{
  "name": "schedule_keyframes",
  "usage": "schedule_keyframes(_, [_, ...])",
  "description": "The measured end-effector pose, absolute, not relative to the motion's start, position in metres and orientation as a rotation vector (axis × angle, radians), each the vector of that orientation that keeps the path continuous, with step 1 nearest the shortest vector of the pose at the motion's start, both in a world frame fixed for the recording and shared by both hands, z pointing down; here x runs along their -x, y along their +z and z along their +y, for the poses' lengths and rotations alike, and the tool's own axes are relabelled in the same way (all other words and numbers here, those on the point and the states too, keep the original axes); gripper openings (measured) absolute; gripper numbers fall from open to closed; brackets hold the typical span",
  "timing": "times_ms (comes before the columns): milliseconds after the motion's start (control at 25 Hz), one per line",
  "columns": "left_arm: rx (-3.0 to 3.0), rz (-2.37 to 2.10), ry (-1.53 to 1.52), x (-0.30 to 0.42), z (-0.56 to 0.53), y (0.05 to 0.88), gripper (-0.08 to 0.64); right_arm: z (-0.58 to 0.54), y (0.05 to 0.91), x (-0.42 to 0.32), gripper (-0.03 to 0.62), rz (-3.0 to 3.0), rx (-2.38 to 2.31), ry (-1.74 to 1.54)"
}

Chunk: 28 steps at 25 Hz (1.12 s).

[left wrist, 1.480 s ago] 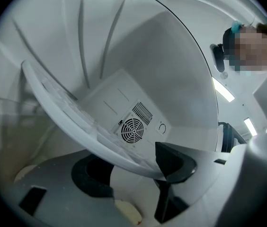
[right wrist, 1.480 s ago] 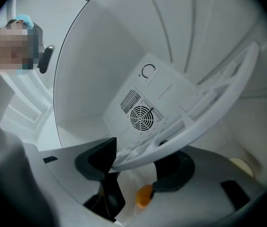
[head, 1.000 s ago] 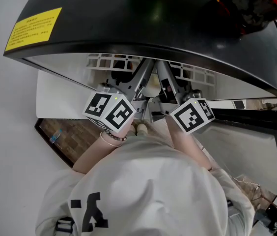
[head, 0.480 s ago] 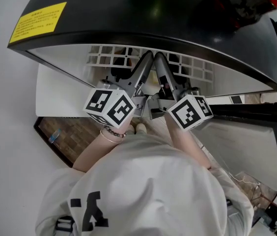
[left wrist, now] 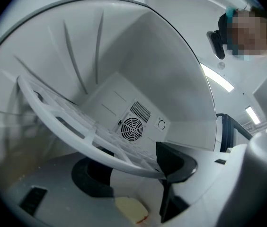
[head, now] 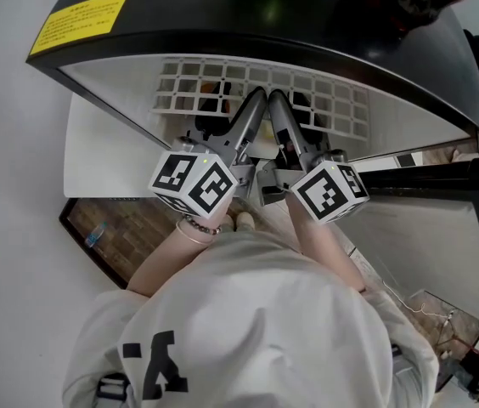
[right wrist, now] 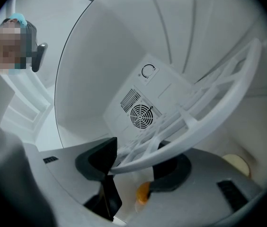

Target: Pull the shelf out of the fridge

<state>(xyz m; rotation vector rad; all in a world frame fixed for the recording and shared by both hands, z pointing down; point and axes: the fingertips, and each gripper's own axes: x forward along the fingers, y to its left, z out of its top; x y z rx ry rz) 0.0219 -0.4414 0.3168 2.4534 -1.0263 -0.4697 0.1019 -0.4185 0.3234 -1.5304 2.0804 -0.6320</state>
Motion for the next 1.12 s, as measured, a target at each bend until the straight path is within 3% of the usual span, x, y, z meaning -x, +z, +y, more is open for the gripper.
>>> schedule_keyframes(1120, [-2.455,-1.006,-0.477,-0.013,-0.409,0.318,0.268,-0.385,0.324,-0.093,0.218,2.060,1.524,-0.629])
